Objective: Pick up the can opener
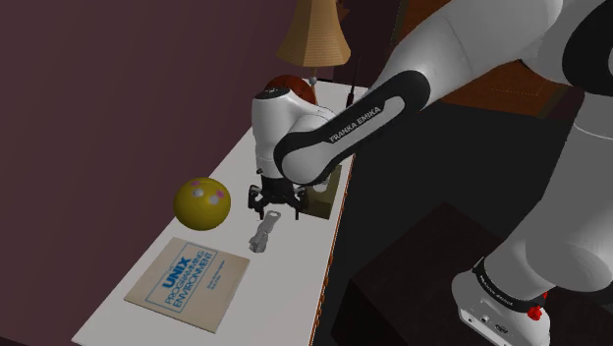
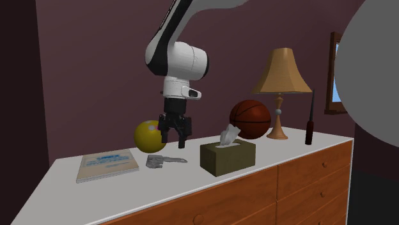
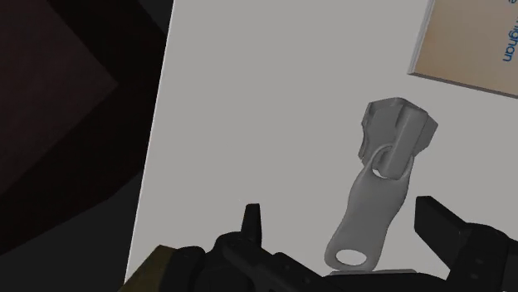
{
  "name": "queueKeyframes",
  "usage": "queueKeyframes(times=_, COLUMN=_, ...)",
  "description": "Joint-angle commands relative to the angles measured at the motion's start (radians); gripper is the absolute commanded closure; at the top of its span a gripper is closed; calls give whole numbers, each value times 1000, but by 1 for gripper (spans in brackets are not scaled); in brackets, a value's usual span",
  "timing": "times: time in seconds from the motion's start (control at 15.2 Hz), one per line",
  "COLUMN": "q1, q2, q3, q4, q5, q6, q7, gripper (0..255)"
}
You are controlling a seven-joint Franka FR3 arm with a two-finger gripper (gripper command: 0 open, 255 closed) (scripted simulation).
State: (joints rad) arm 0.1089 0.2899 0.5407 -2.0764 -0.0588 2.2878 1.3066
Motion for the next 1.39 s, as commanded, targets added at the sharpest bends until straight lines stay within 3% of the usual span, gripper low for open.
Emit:
queueKeyframes(times=0.0, q1=32, q2=83, q3=-20, q4=75, q5=-40, q6=11, q7=66, gripper=0)
queueKeyframes(times=0.13, q1=63, q2=151, q3=-41, q4=142, q5=-66, q6=17, q7=113, gripper=0)
queueKeyframes(times=0.73, q1=85, q2=221, q3=-68, q4=131, q5=-103, q6=93, q7=129, gripper=0)
queueKeyframes(times=0.79, q1=85, q2=223, q3=-69, q4=130, q5=-104, q6=96, q7=129, gripper=255)
queueKeyframes(times=1.32, q1=86, q2=224, q3=-69, q4=133, q5=-105, q6=95, q7=130, gripper=255)
